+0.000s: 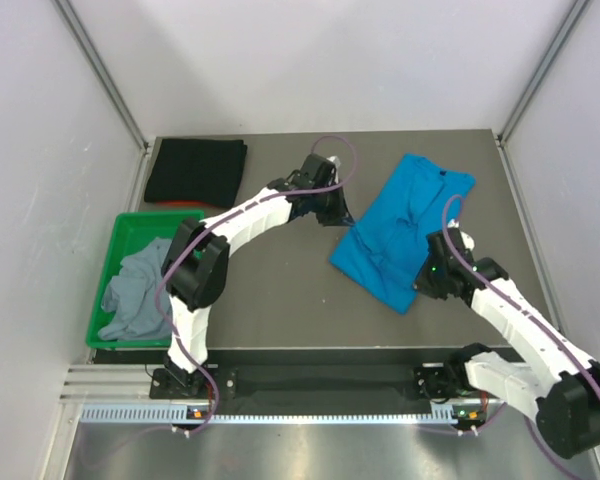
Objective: Fold and stack the t-shirts
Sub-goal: Fold the tshirt
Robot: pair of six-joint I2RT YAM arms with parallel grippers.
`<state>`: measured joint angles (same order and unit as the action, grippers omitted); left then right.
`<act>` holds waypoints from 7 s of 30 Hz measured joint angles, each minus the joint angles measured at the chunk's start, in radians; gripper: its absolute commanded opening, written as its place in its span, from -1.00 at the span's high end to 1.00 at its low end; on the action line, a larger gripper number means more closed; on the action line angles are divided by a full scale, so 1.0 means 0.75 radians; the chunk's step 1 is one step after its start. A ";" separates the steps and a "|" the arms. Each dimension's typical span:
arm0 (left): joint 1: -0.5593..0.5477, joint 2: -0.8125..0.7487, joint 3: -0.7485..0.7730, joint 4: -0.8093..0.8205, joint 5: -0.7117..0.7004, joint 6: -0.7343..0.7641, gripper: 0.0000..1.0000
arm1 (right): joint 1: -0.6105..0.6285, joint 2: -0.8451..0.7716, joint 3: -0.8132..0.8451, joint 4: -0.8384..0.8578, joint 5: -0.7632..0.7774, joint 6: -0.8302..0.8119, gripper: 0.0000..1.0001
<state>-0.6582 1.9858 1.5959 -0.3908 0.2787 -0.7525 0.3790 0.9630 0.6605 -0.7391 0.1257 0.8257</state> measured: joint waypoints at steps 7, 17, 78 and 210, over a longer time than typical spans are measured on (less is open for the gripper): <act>0.034 0.230 0.244 0.072 0.109 0.000 1.00 | -0.288 0.110 0.013 0.081 -0.130 -0.238 1.00; 0.066 0.469 0.478 0.258 0.214 -0.046 1.00 | -0.479 0.285 0.101 0.197 -0.234 -0.458 1.00; 0.172 -0.006 -0.155 0.414 0.220 0.482 -0.13 | -0.821 0.520 0.359 0.331 -0.555 -0.547 0.10; -0.101 -0.577 -1.317 0.627 0.185 0.196 1.00 | -0.674 0.647 0.271 0.453 -0.580 -0.480 0.11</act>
<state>-0.7338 1.5528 0.6083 0.0792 0.4175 -0.6052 -0.1265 1.4483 0.8635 -0.3996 -0.3096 0.4660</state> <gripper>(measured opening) 0.015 0.467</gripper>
